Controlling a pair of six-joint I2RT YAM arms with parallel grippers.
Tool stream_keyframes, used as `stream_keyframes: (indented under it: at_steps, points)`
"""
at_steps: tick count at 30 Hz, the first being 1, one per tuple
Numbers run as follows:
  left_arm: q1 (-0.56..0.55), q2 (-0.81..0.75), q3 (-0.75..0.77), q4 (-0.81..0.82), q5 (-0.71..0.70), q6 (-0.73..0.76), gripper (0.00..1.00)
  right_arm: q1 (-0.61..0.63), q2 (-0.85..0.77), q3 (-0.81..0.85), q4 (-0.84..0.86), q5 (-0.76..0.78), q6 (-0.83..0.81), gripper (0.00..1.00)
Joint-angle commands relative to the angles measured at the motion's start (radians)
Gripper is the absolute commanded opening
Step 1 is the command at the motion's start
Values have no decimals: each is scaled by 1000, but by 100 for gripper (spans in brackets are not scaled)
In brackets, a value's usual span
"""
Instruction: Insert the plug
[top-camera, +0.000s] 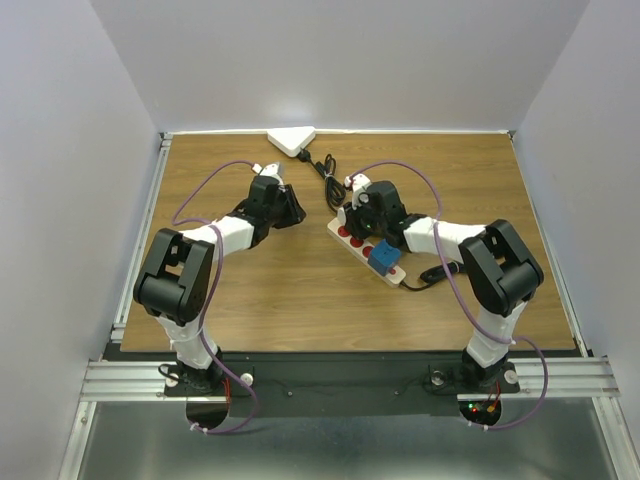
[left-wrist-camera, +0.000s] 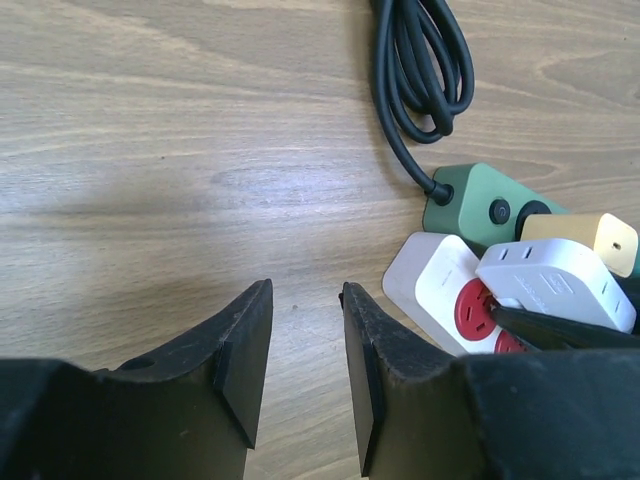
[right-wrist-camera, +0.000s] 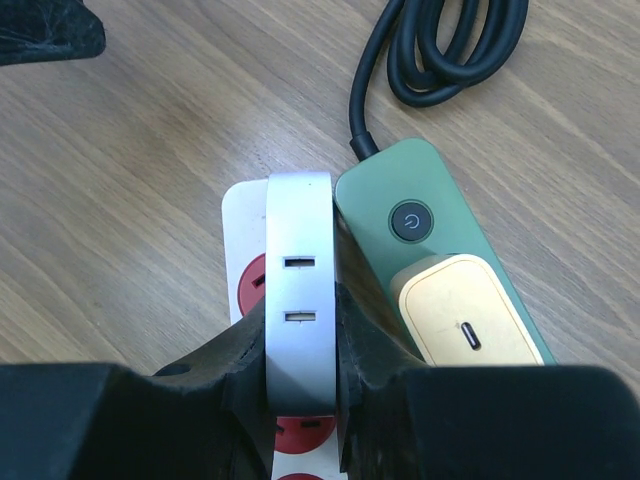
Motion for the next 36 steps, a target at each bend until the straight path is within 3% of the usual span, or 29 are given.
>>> stream_keyframes:
  at_steps: [1,15,25,29,36]
  points:
    - [10,-49,-17,2,14,25,45,48,103,-33,-142,22,13,0]
    - [17,-54,-36,14,23,26,45,66,175,-49,-155,-21,89,0]
    - [17,-69,-48,14,26,22,44,66,97,-53,-185,27,108,0]
    - [17,-77,-43,8,26,22,44,66,60,-33,-193,62,135,9]
    - [18,-87,-43,2,23,23,44,66,-1,0,-198,105,151,43]
